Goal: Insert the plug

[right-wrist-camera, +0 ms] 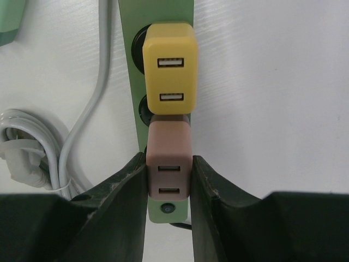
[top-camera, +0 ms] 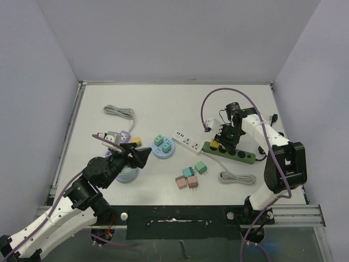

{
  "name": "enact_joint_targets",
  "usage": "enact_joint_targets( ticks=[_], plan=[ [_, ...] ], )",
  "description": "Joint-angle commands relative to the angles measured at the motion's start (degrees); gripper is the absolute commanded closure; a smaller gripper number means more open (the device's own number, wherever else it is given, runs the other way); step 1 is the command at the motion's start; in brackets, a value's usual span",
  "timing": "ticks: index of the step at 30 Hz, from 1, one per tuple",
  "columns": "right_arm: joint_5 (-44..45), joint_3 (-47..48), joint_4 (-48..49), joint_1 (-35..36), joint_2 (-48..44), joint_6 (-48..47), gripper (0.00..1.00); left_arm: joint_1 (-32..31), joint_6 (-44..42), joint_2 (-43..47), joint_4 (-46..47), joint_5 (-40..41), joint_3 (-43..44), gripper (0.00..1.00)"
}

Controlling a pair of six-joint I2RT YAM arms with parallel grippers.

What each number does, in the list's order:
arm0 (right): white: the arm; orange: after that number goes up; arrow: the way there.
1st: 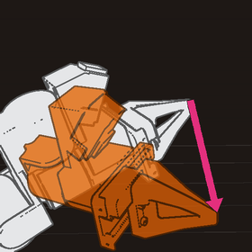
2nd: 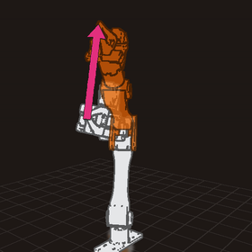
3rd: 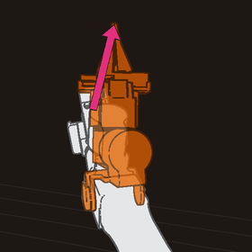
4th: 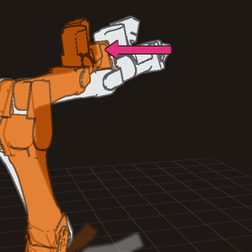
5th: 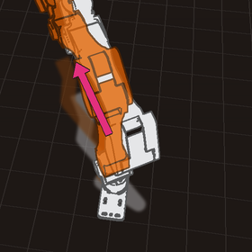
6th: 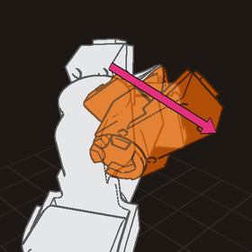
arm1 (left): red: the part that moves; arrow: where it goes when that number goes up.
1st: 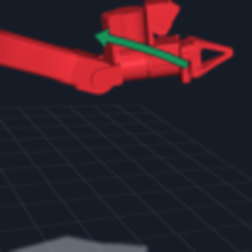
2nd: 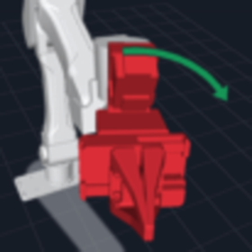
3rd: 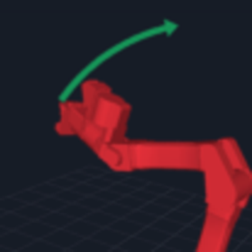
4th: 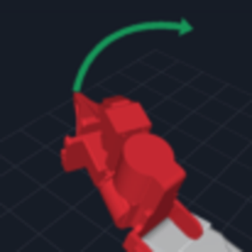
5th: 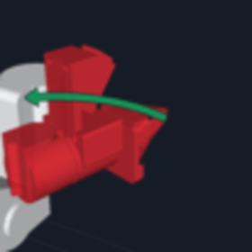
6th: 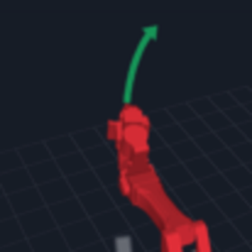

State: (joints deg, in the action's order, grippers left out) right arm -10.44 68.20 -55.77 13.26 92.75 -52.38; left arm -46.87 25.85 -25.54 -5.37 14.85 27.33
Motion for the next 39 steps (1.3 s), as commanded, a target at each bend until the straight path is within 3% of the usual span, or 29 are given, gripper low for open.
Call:
enact_joint_targets(
  ticks=[1,20,39],
  plan=[
    [-6.9,-2.0,5.5,0.8,0.8,-1.9,1.00,0.2,-0.1,0.3,1.9,0.6,-0.1,0.25],
    [-8.4,-1.6,8.7,-0.2,-9.4,-1.7,1.00,0.2,0.1,0.3,2.5,0.2,-0.3,0.25],
    [-4.7,-2.2,5.4,-0.2,-1.4,-2.3,1.00,0.2,0.0,0.3,2.4,0.1,-0.3,0.25]
  ],
)
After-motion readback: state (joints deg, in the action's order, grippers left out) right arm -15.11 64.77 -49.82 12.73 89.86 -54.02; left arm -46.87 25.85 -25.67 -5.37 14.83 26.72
